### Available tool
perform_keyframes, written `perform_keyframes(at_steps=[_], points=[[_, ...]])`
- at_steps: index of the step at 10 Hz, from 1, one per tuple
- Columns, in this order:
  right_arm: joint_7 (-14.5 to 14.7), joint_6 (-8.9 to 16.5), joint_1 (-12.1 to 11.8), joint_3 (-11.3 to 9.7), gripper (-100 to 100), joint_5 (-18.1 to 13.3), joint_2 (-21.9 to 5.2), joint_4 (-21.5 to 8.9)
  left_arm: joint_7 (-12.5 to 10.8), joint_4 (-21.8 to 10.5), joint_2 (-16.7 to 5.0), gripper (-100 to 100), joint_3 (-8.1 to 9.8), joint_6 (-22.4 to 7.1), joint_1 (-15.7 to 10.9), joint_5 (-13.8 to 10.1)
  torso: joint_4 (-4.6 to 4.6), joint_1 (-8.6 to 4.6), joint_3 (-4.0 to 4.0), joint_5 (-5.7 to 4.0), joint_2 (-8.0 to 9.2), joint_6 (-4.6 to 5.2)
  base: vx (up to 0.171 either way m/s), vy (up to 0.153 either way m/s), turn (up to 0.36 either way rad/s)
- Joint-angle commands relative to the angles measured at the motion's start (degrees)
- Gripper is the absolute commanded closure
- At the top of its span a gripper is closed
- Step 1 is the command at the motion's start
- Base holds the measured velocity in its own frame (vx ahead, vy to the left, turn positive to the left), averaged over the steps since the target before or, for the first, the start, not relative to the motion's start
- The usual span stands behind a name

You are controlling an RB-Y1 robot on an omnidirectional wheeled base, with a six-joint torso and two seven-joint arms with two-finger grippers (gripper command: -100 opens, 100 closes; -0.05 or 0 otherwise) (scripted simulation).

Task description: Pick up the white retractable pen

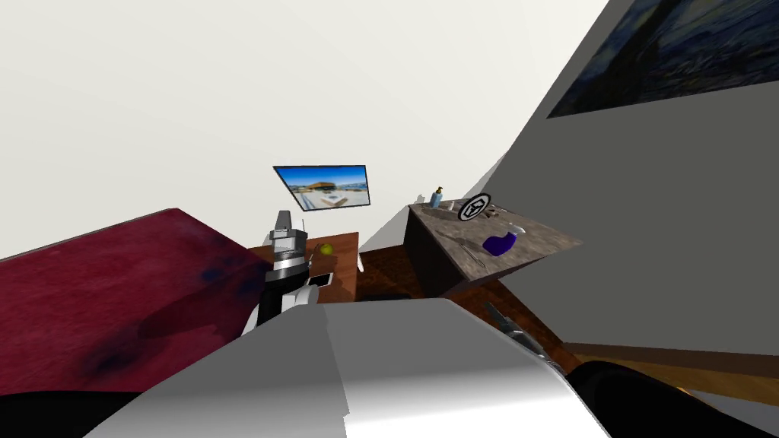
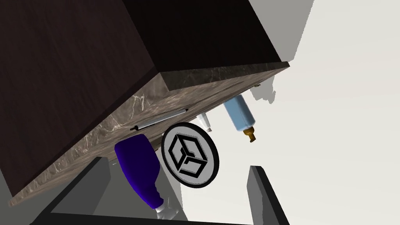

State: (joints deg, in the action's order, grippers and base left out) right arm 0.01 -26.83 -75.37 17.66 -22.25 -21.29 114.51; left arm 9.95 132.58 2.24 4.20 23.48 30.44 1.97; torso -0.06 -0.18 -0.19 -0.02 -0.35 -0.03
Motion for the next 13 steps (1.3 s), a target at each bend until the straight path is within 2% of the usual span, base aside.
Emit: perform_keyframes(at_steps=[1, 4, 5, 9, 10, 13], points=[[0.67, -0.79, -0.86, 0.31, -100, -1.03, -0.45, -1.97, 0.0, 0.0, 0.0, 0, 0.0, 0.0, 0.0, 0.0, 0.0, 0.0, 0.0, 0.0, 0.0, 0.0, 0.104, -0.018, 0.075], [2.57, -1.23, -6.22, 1.02, -100, -6.29, -3.77, -5.37, 0.0, 0.0, 0.0, 0, 0.01, 0.0, 0.01, 0.0, -0.03, -0.16, -0.07, -0.04, -0.12, 0.0, 0.155, -0.06, 0.22], [2.57, -1.23, -6.57, 1.02, -100, -6.31, -3.77, -5.37, 0.0, 0.0, -0.01, 0, 0.01, 0.0, 0.01, 0.0, -0.06, -0.31, -0.15, -0.07, -0.26, 0.01, 0.147, -0.075, 0.097], [5.3, -2.26, -13.51, 1.41, -100, -13.16, -8.57, -9.82, 0.0, 0.0, -0.01, 0, 0.01, 0.0, 0.02, 0.0, -0.1, -0.27, -0.25, -0.07, -0.41, 0.0, 0.196, -0.089, 0.248], [5.3, -2.26, -13.53, 1.41, -100, -13.16, -8.57, -9.82, 0.0, 0.0, -0.01, 0, 0.02, 0.0, 0.02, 0.0, -0.1, -0.37, -0.25, -0.09, -0.41, 0.0, 0.134, -0.105, 0.059], [7.2, -3.05, -17.88, 1.33, -100, -17.75, -11.94, -12.74, 0.0, 0.0, -0.01, 0, 0.01, 0.0, 0.01, 0.0, -0.04, -0.19, -0.11, -0.06, -0.17, 0.01, 0.155, -0.101, 0.199]])
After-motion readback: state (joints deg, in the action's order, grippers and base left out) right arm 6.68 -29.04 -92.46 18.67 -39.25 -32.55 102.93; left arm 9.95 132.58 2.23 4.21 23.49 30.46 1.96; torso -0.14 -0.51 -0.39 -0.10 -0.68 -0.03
